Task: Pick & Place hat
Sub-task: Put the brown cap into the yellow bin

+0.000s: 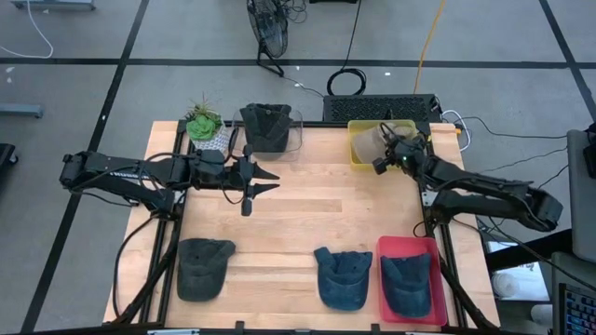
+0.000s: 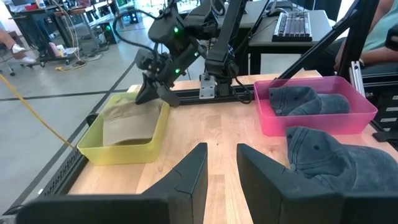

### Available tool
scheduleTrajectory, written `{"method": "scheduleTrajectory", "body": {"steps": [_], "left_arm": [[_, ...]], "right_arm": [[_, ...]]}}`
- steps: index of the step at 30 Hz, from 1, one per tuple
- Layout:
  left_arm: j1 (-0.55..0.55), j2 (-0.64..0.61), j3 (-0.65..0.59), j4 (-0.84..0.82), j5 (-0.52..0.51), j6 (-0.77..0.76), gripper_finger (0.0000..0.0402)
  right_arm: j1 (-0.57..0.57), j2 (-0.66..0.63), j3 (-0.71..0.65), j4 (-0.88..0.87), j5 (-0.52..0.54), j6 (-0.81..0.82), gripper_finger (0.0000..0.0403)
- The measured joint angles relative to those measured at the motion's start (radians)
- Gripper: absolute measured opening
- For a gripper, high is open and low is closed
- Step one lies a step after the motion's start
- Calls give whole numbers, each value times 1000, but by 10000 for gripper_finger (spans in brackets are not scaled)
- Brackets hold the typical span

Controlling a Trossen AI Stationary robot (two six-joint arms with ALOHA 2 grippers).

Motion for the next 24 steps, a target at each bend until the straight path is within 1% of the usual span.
{"method": "scheduleTrajectory", "body": {"steps": [6, 10, 15, 18, 20, 24], "left_arm": [[4, 0, 0, 8, 0, 0, 97], [4, 0, 0, 8, 0, -2, 97], [4, 0, 0, 6, 0, -1, 97], [4, 0, 0, 6, 0, -1, 97], [4, 0, 0, 6, 0, -1, 97], [4, 0, 0, 5, 0, -1, 97]], "right_arm": [[-6, 101, -58, 182, -3, -10, 0], [-8, 162, -59, 187, -1, -14, 0], [-21, 196, -59, 176, -9, 24, 0], [-22, 202, -59, 212, -86, 23, 2], [-21, 202, -59, 243, -136, 25, 10], [-16, 192, -60, 254, -136, 17, 44]]}}
